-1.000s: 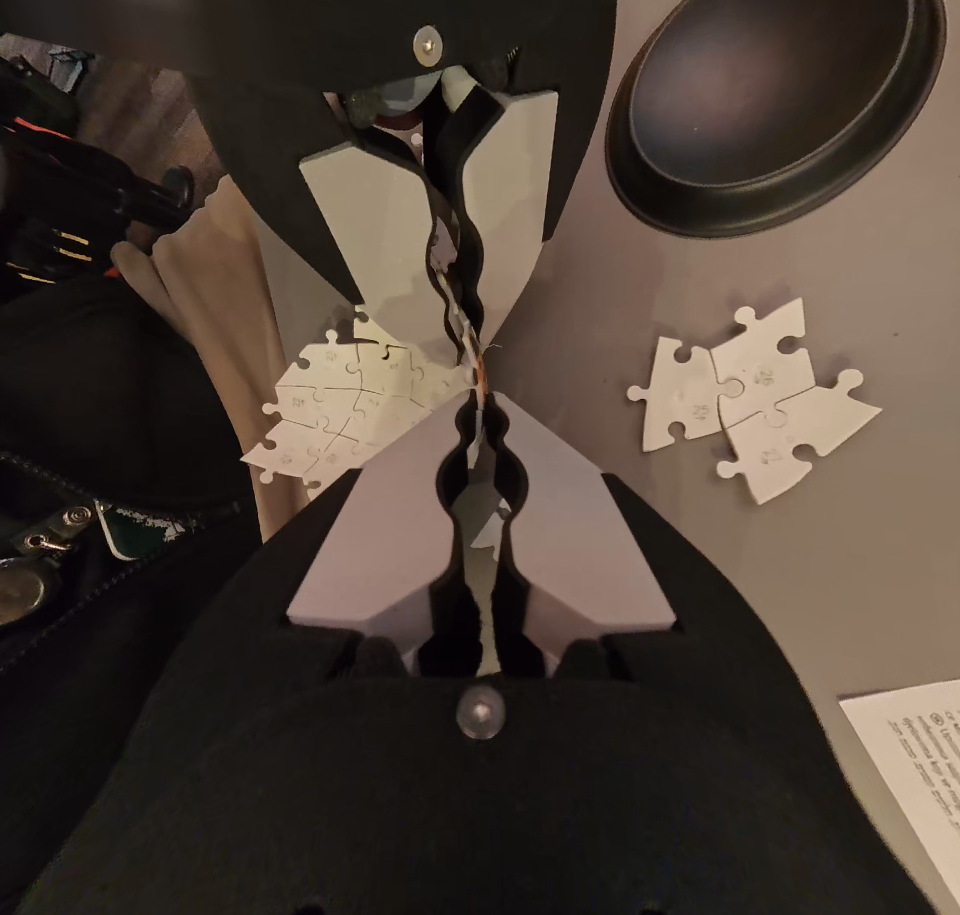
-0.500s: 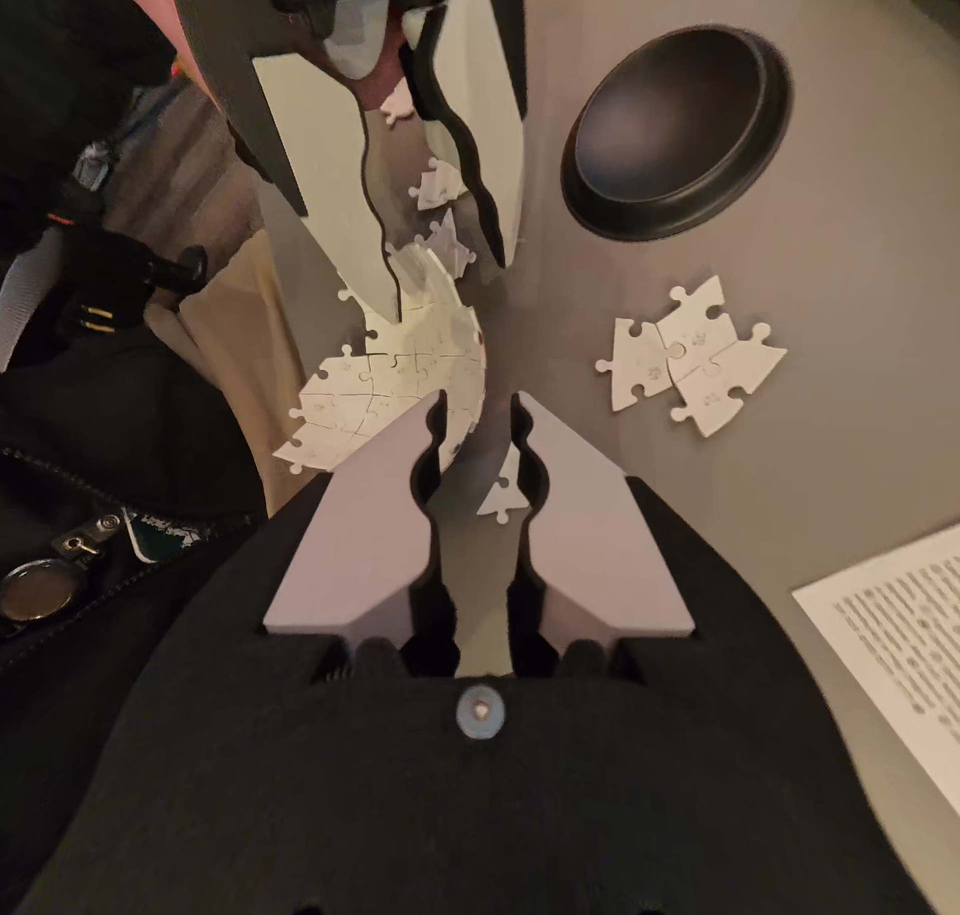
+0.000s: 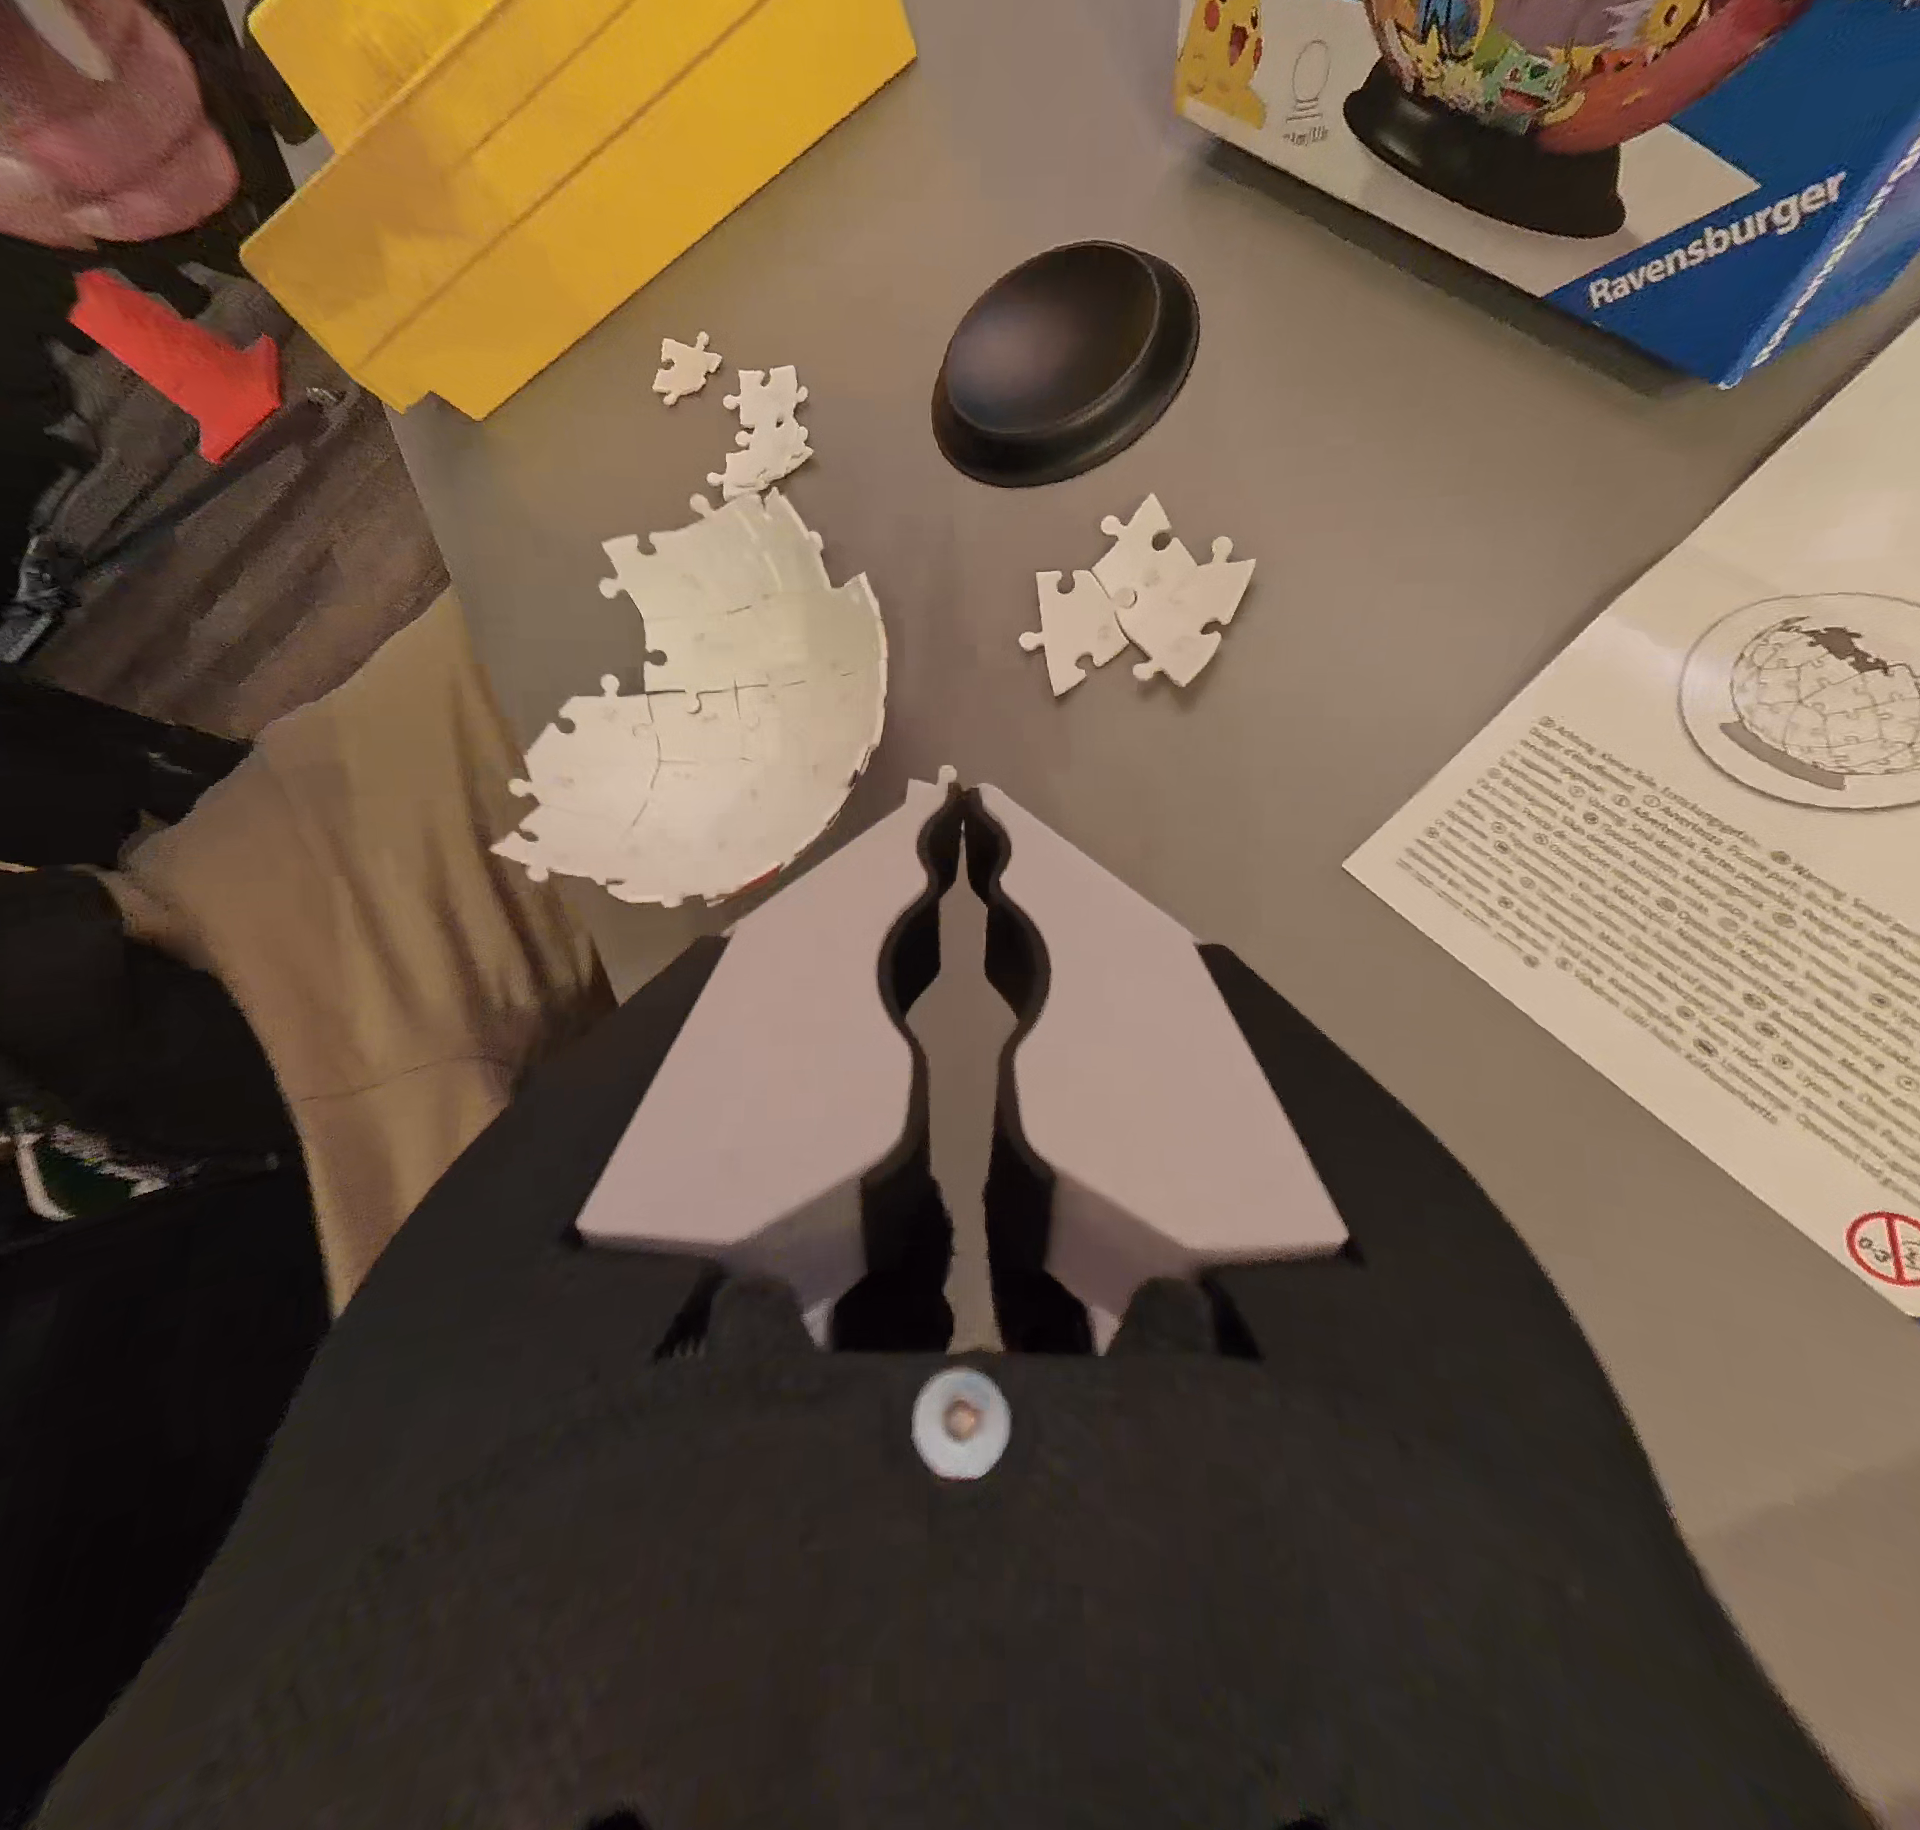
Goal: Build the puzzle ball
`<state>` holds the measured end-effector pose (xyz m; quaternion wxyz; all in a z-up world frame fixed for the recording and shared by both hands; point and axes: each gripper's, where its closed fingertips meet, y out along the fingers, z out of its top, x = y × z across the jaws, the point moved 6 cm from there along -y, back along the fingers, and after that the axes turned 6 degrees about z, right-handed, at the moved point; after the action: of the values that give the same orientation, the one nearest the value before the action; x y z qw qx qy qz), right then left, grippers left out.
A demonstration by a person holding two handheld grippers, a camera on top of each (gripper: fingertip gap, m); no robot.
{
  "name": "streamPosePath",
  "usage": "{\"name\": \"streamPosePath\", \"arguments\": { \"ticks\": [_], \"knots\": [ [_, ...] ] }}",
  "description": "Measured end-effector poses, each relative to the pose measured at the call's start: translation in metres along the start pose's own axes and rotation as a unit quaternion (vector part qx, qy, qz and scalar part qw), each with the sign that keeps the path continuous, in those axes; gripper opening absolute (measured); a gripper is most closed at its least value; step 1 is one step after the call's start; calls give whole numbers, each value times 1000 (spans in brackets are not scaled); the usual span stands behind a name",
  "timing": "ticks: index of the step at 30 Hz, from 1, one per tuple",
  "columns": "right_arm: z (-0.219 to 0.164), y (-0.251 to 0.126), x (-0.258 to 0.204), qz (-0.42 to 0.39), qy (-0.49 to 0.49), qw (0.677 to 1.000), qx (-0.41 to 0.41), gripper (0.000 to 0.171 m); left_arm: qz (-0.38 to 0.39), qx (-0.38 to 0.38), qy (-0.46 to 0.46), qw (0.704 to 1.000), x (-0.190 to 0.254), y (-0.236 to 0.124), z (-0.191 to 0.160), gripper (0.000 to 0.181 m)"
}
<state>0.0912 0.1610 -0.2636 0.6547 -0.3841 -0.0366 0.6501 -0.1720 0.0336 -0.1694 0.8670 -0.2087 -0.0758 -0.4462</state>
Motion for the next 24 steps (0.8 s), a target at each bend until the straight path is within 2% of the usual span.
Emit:
{"name": "streamPosePath", "arguments": {
  "ticks": [1,5,7,9,11,14,16,18,19,20,21,22,23,24],
  "knots": [
    [-4,0,1,-5,-9,1000,8,0,14,12,-1,1000,10,-7,-1,5],
    [-31,12,12,-18,-34,999,15,0,12,41,-11,999,53,-25,-14,20],
    [-43,20,15,-14,-35,999,19,1,6,35,-2,999,72,-28,-27,17],
    [-52,26,16,-13,-40,999,18,0,20,14,23,999,89,-29,-47,0],
    [-49,23,13,-22,-63,997,39,0,23,-2,41,999,106,-28,-67,0],
    [-49,22,13,-4,-49,998,45,0,-19,-64,22,998,136,-13,-114,5],
    [-48,20,14,4,-43,998,51,0,-37,-135,-31,990,144,7,-161,32],
    [-49,21,13,3,-46,998,50,0,-35,-173,-66,982,144,32,-215,37],
    [-49,21,13,-2,-50,998,48,0,-25,-220,-75,972,139,44,-251,40],
    [-50,22,13,-6,-55,997,47,0,5,-240,-89,967,126,56,-283,30],
    [-50,23,12,-9,-61,997,45,0,19,-213,-133,968,112,68,-311,14],
    [-50,23,12,-11,-64,997,45,0,28,-193,-174,965,92,81,-344,12],
    [-49,23,12,-8,-63,997,46,0,89,-210,-205,952,60,89,-388,7],
    [-49,22,13,-5,-62,997,48,0,81,-230,-274,930,35,97,-424,13]
  ]
}}
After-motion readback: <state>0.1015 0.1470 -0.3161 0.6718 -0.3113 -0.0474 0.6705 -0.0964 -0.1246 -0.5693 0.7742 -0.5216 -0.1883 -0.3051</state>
